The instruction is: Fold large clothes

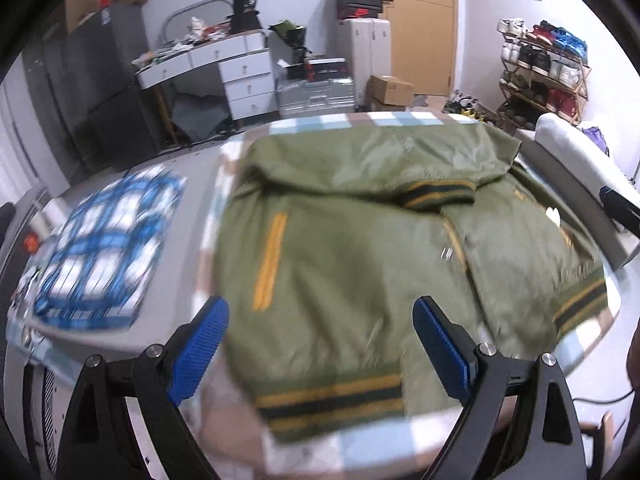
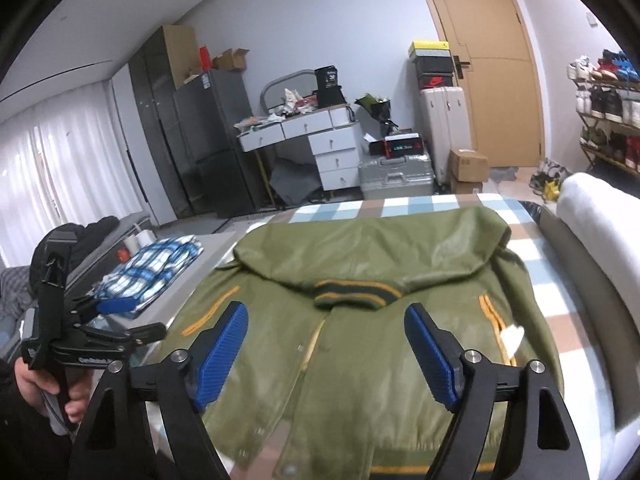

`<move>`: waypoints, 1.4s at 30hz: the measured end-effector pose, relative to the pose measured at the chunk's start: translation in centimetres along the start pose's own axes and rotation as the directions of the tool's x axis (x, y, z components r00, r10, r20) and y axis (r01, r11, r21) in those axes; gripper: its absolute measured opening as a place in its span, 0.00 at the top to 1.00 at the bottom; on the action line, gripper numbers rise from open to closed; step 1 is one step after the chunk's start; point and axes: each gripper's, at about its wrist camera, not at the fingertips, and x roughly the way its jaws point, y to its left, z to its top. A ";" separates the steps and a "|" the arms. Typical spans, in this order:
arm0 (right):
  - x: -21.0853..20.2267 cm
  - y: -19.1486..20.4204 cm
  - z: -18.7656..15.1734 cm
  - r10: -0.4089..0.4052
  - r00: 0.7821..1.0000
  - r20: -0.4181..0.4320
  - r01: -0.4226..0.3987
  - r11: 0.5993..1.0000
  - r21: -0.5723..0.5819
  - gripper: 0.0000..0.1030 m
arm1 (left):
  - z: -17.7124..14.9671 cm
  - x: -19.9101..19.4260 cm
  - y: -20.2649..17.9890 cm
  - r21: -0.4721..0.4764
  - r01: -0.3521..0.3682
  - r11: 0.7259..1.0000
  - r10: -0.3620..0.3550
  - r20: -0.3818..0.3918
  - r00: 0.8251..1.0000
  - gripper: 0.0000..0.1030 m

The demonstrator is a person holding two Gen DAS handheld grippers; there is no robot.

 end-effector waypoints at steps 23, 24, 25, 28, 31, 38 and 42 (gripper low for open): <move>11.3 5.1 -8.8 0.274 0.846 -0.458 -0.264 0.961 0.088 0.23 | -5.1 6.4 3.7 -0.145 0.092 0.985 -0.111 -0.133 0.985 0.12; 11.7 5.3 -8.9 0.266 0.844 -0.466 -0.259 0.963 0.081 0.23 | -5.1 6.6 3.7 -0.151 0.101 0.983 -0.122 -0.136 0.983 0.12; 11.9 5.7 -8.8 0.242 0.854 -0.461 -0.245 0.968 0.055 0.23 | -5.2 6.7 3.7 -0.156 0.103 0.982 -0.125 -0.136 0.983 0.12; 12.7 7.5 -8.7 0.168 0.866 -0.471 -0.206 0.978 -0.030 0.26 | -5.7 7.0 3.9 -0.165 0.108 0.980 -0.133 -0.144 0.981 0.12; 13.2 8.2 -8.8 0.105 0.878 -0.468 -0.159 0.984 -0.076 0.80 | -6.1 7.1 4.3 -0.179 0.123 0.976 -0.150 -0.149 0.977 0.12; 11.7 6.5 -7.5 0.399 0.844 -0.357 -0.363 0.917 0.166 1.00 | -6.5 6.7 4.7 -0.189 0.127 0.974 -0.155 -0.142 0.978 0.12; 11.5 5.8 -6.6 0.410 0.846 -0.339 -0.352 0.909 0.221 0.97 | -6.7 6.8 4.7 -0.191 0.132 0.973 -0.161 -0.144 0.976 0.12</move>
